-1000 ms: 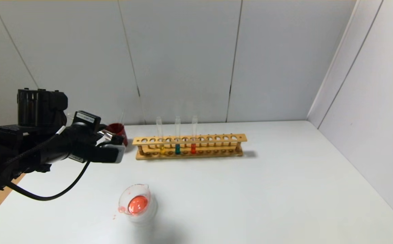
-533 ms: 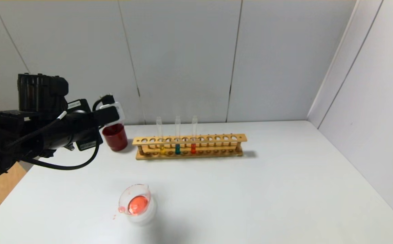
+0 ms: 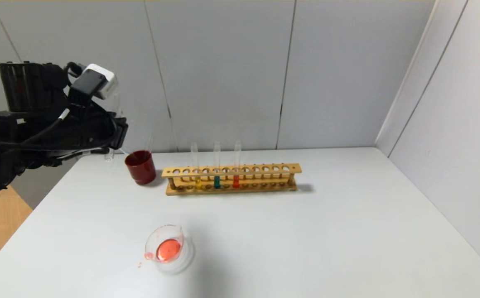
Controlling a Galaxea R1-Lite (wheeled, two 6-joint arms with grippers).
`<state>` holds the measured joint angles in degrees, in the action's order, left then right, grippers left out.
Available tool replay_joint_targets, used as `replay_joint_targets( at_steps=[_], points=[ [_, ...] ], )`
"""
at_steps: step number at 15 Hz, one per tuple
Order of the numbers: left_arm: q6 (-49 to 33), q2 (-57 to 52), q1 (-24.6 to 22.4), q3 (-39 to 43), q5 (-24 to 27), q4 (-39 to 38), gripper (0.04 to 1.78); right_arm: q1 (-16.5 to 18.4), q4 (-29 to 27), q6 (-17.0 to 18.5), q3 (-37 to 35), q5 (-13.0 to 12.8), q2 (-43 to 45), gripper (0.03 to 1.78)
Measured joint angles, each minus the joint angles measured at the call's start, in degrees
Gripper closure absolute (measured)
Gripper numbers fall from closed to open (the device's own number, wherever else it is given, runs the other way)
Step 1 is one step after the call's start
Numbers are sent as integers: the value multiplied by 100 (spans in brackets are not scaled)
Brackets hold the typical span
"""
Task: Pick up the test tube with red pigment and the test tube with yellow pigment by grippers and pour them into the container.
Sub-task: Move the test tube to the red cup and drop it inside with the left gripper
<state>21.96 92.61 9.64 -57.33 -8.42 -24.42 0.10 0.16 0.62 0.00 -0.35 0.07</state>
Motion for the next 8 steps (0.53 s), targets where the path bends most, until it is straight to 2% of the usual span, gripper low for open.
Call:
replay_joint_targets(
  at_steps=[2,5,8],
  points=[
    [-634,177,-276,-77,5,-466,152,0,0,1,0,0,0,6],
    [-859,617,-667,-261,13,-997,152,0,-2,0,0,0,0,6],
    [-1384,1034,-822,-455,41,-1097,152,0,0,0,0,2,0,6]
  ],
)
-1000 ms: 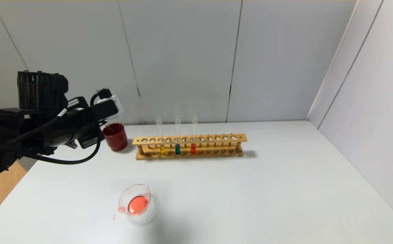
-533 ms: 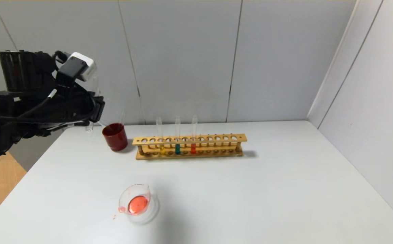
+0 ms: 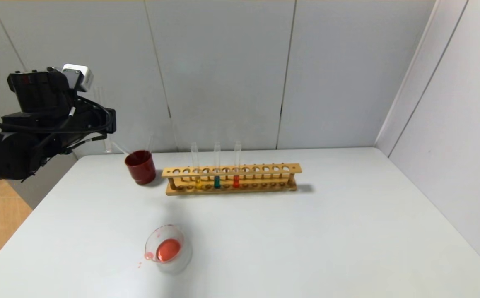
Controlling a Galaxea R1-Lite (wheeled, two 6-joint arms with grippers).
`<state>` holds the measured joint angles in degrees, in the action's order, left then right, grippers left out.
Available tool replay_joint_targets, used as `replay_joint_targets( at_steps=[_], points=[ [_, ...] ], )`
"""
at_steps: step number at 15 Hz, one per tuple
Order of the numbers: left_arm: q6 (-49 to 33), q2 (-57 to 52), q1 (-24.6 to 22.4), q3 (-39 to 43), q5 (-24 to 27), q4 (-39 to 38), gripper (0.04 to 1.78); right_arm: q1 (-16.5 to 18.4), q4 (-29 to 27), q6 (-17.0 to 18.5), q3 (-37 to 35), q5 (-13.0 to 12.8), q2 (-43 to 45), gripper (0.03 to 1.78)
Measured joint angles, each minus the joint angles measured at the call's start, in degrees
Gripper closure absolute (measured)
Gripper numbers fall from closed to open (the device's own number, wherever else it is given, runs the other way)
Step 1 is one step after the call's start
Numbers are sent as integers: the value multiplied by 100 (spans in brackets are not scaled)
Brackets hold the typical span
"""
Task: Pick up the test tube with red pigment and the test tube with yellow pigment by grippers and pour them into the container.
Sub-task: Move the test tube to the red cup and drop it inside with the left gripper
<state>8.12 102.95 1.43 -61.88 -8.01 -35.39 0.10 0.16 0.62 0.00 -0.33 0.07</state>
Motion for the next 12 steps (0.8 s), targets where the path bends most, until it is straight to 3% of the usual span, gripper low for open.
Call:
replay_joint_targets(
  at_steps=[5,12],
  points=[
    [-449,463,-39,-236,569,24,152,0,0,0,0,-2,0,6],
    [-551,1042,-140,-711,663,-9,152,0,0,0,0,0,0,6]
  ],
)
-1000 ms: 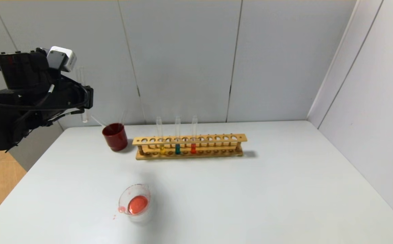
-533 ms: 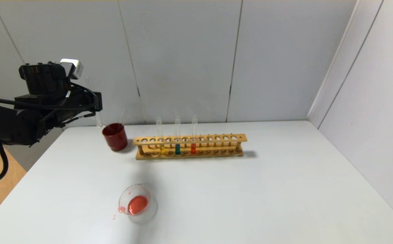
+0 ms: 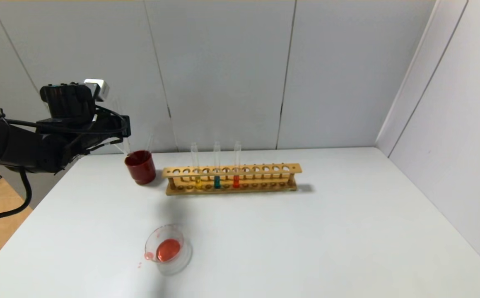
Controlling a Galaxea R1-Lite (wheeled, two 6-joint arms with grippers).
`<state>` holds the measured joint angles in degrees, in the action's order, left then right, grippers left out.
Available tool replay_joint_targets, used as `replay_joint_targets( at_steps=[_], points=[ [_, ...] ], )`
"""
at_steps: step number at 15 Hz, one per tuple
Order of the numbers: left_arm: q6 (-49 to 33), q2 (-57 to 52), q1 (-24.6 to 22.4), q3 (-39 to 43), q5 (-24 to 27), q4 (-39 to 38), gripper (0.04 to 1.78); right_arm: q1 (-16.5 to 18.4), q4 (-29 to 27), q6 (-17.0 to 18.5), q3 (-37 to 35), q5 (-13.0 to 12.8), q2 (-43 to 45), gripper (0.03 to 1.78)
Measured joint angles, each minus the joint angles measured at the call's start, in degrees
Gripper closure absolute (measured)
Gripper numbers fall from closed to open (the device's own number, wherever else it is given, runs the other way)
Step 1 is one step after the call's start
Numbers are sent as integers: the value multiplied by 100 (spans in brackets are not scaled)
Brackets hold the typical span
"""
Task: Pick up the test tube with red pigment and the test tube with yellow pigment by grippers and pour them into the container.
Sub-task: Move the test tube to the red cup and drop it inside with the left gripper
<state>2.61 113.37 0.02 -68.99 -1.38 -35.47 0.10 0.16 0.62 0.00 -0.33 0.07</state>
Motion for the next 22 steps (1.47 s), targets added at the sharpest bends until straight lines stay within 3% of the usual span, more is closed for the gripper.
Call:
replay_joint_targets(
  at_steps=[18,22],
  points=[
    [-16,1115,-143,-458,606,-234,152,0,0,0,0,0,0,6],
    [-2,1129,-167,-364,724,-355,132,0,0,1,0,0,0,6]
  ],
)
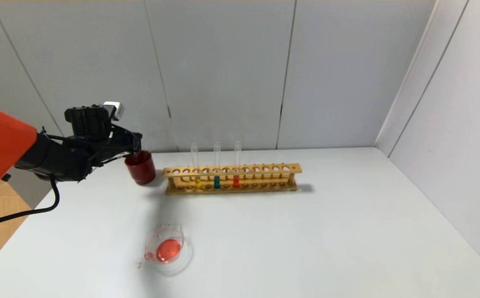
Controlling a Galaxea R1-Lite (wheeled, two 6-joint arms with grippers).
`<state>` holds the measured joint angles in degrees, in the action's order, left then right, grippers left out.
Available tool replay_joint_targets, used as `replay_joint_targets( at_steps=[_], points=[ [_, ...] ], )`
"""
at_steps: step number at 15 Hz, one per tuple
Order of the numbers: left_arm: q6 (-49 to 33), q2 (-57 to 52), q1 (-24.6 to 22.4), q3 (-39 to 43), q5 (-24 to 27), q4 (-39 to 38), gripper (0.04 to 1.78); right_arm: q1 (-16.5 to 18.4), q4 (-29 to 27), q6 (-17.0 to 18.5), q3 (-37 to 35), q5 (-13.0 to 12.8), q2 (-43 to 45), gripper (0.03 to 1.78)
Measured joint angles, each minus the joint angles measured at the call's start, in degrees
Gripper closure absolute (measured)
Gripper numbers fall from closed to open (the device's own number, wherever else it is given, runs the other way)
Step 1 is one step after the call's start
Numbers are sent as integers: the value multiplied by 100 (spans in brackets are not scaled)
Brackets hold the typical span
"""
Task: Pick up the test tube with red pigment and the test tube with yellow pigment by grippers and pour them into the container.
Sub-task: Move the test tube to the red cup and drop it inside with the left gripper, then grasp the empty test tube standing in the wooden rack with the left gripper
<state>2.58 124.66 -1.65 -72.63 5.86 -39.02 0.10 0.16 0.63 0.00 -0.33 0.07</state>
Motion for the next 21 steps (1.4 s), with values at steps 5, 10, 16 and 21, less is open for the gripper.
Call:
replay_joint_targets(
  at_steps=[5,10,16,21],
  points=[
    [28,-22,22,149,-39,-347,53,0,-2,-1,0,-2,0,6],
    [59,-468,27,425,-44,-439,9,0,0,-1,0,2,0,6],
    [339,-1607,77,844,-13,79,7,0,0,0,0,-2,0,6],
    [315,-2651,373,1768,-2,592,7,0,-2,-1,0,-2,0,6]
  ],
)
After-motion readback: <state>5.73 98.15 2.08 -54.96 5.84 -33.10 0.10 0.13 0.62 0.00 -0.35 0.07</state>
